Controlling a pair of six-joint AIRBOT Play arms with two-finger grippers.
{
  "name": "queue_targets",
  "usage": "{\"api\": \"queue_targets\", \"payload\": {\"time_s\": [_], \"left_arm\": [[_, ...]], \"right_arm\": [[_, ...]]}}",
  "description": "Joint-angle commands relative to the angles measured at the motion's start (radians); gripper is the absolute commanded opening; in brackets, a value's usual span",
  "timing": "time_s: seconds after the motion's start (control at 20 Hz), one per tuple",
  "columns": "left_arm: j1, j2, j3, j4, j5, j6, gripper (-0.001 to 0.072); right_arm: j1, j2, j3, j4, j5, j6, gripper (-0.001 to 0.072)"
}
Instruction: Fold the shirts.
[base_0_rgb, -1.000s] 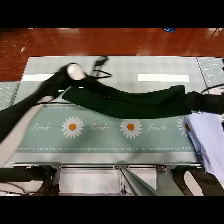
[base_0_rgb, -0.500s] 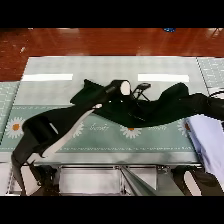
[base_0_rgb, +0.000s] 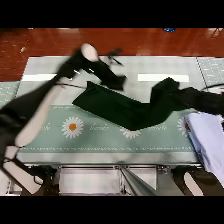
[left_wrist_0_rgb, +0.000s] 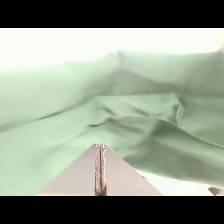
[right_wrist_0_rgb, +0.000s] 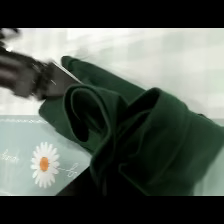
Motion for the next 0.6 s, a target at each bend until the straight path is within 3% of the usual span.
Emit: {"api": "queue_targets", "payload": {"time_s": [0.0, 0.1, 0.25, 0.55], "left_arm": [[0.198, 0.206, -0.051, 0.021, -0.041, 0.043, 0.0020], [0.277, 0.370, -0.154, 0.060, -0.040, 0.079, 0.0020], [0.359, 0.626, -0.377, 0.124, -0.003, 0.104, 0.0020], [0.366, 0.983, -0.833, 0.107, 0.132, 0.092, 0.0020]], "right_arm": [[0.210, -0.171, 0.078, 0.045, -0.190, -0.001, 0.0022], [0.332, -0.350, 0.198, 0.055, -0.280, -0.001, 0.0022], [0.456, -0.644, 0.420, 0.082, -0.305, -0.002, 0.0022], [0.596, -1.074, 0.744, 0.167, -0.300, 0.005, 0.0023]]}}
